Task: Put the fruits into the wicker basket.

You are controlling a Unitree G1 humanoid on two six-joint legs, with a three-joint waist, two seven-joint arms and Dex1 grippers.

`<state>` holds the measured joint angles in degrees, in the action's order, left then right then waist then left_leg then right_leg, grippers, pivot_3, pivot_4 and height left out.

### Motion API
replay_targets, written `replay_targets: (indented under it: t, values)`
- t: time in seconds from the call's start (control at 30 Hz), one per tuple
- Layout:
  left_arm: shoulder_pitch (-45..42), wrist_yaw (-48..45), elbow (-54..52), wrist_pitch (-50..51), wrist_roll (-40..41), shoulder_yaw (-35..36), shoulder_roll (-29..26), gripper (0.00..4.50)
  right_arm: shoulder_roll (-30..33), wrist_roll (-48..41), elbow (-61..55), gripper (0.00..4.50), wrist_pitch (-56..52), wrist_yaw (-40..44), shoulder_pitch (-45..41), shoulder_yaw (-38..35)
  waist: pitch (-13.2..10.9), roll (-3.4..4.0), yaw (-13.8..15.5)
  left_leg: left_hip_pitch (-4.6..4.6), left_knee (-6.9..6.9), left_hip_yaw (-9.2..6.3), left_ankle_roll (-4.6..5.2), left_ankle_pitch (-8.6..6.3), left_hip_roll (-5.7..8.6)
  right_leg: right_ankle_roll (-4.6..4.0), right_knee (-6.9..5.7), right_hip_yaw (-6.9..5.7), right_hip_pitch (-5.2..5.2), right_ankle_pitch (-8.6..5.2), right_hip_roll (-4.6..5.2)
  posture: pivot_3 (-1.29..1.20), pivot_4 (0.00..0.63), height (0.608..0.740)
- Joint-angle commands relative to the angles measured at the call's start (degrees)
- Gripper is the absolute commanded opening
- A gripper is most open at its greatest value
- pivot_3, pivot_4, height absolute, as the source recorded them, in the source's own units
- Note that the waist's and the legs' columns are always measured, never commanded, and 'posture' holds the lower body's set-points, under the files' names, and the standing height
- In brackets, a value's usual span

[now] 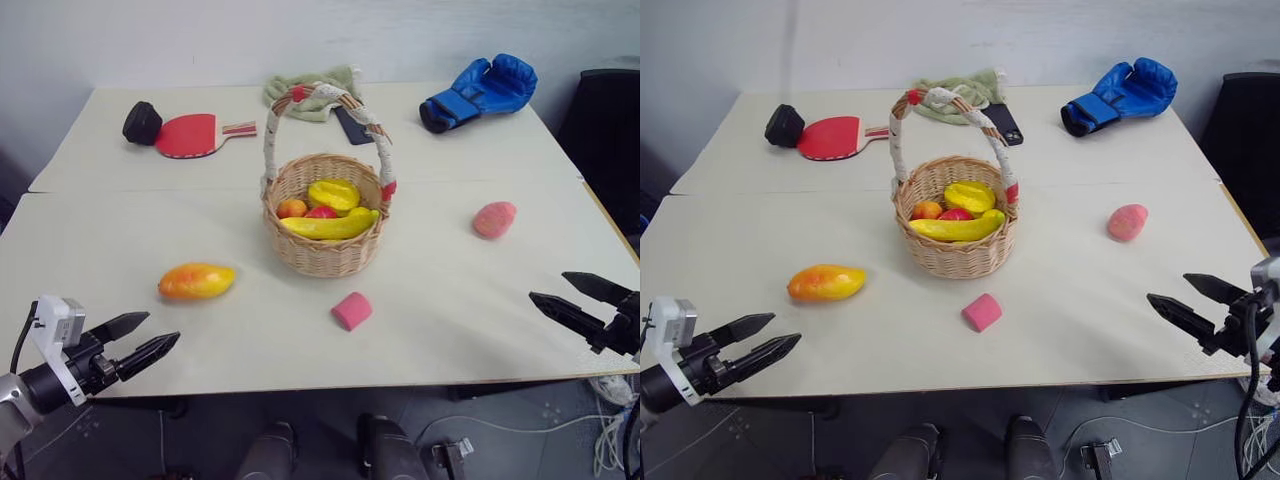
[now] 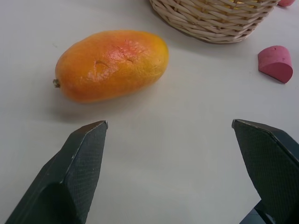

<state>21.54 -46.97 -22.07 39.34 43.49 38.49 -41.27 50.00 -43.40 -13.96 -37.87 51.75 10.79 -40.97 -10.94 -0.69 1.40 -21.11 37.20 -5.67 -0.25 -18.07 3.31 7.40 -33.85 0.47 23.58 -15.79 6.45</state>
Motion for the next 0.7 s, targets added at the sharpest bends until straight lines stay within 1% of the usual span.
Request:
replay_targets:
  t: [0.03,0.17,0.7]
  values:
    - [2.5,-0.5,-2.2,-1.1,-1.2,1.5,-0.9,4.50,1.2,-0.7,-1.0,4.48,-0.4,0.1,-0.3,-2.3,0.0,0.00,0.0,0.00,0.00,0.00,0.00,0.00,0.00,-0.02,0.00,0.00,0.00,-0.01,0.00,0.00,0.150,0.740]
    - [3.0,0.1,-2.5,-1.0,-1.9,0.8,-1.2,4.50,1.0,-0.6,-1.3,4.48,-0.6,0.0,-0.2,-2.3,0.0,0.00,0.0,-0.01,-0.02,0.00,0.00,-0.01,0.00,-0.06,0.01,0.00,0.00,-0.03,0.00,0.00,0.150,0.740]
    - [-1.7,1.6,-0.8,2.4,0.1,0.7,-1.2,4.50,2.2,0.0,-1.6,4.48,-1.4,0.0,-0.4,-2.6,0.0,0.01,0.0,0.01,0.01,0.00,-0.01,0.00,0.00,0.02,-0.01,0.00,0.00,0.04,-0.03,0.00,0.150,0.740]
